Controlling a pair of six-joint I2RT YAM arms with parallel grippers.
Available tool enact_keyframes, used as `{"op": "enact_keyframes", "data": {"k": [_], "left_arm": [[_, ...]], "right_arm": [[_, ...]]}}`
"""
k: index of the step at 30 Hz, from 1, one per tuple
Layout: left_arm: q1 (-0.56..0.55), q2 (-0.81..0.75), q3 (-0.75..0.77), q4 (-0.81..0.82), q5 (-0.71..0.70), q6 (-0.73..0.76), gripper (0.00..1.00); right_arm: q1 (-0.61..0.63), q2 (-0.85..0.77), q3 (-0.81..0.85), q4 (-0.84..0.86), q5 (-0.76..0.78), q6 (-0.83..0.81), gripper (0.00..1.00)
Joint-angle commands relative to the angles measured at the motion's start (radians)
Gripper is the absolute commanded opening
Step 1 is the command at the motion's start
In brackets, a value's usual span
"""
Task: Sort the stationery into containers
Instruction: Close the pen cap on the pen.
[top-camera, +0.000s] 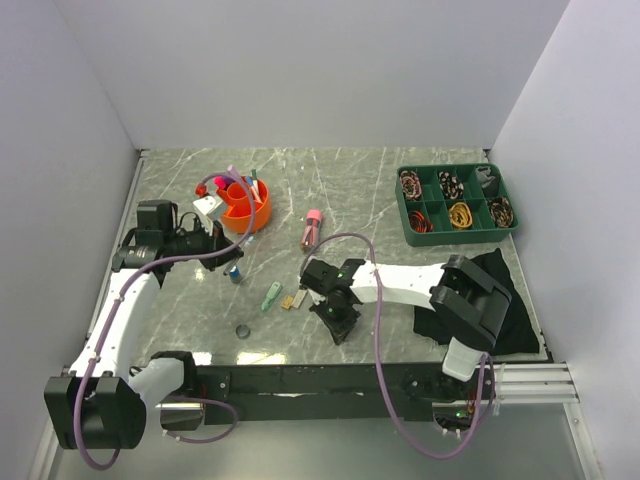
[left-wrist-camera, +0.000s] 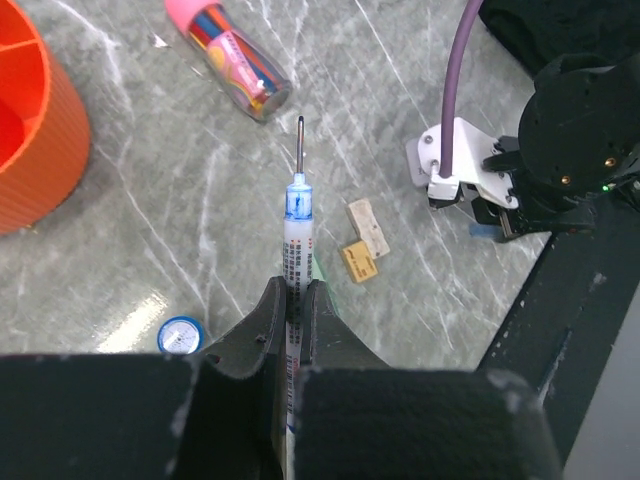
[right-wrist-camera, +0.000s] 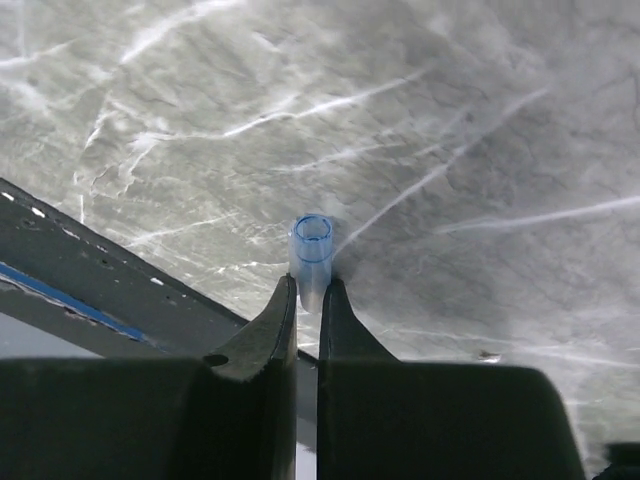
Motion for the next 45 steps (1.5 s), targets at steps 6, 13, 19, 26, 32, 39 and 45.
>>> {"op": "enact_keyframes", "data": {"k": [6, 13, 19, 26, 32, 39, 45], "left_arm": [[0.005, 0.162, 0.217, -0.446, 0.210, 0.364, 0.02], [-0.038, 0.428, 0.486, -0.815, 0.278, 0.561, 0.01], [-0.153, 0.592, 0.686, -0.818, 0.324, 0.420, 0.01], [-0.251, 0.776, 0.784, -0.815, 0.412, 0.243, 0.01], [-0.268, 0.821, 0.790, -0.813, 0.398, 0.206, 0.01], [-0.276, 0.842, 0.821, -0.815, 0.409, 0.200, 0.01], [-0.276, 0.842, 0.829, -0.808, 0.419, 0.191, 0.01]], "right_arm": [[0.016, -0.185, 0.157, -0.070, 0.224, -0.359, 0.00], [0.015, -0.424, 0.022, 0.260, 0.464, -0.806, 0.00], [-0.065, -0.543, -0.260, 0.804, 0.485, -1.344, 0.00], [-0.114, -0.549, -0.492, 1.265, 0.451, -1.711, 0.00], [-0.120, -0.592, -0.526, 1.390, 0.414, -1.799, 0.00], [-0.119, -0.564, -0.466, 1.379, 0.387, -1.833, 0.00], [-0.120, -0.534, -0.428, 1.329, 0.394, -1.822, 0.00]]}}
